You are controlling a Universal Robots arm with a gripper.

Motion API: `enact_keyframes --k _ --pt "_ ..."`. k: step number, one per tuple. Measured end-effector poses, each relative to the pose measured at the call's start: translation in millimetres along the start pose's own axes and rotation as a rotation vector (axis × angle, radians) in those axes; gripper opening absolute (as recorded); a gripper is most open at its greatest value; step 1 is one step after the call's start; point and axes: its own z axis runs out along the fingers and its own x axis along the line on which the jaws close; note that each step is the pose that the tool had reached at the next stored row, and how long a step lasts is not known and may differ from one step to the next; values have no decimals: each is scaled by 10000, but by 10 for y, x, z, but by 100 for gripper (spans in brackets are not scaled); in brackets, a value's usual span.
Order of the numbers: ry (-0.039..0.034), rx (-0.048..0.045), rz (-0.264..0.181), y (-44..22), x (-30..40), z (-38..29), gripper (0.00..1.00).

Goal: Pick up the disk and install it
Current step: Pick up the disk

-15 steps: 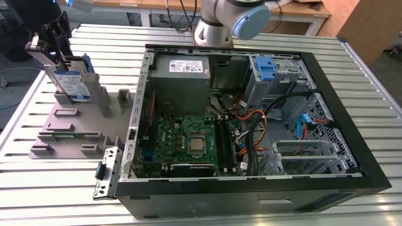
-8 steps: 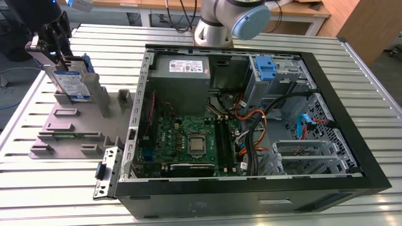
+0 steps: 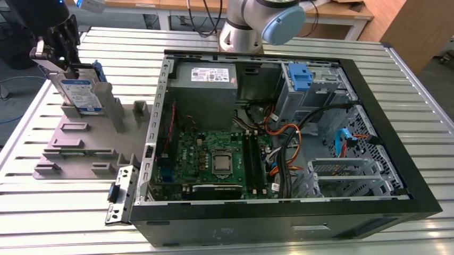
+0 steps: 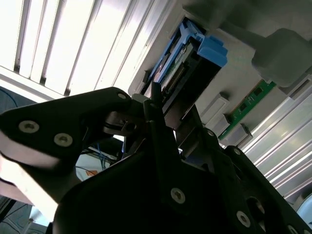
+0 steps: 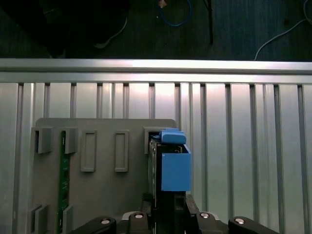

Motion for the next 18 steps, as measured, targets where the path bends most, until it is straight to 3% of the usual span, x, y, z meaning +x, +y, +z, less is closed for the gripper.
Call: enact_keyframes --k 14,18 --pt "0 1 0 0 7 -1 35" --pt "51 0 1 0 12 -1 35"
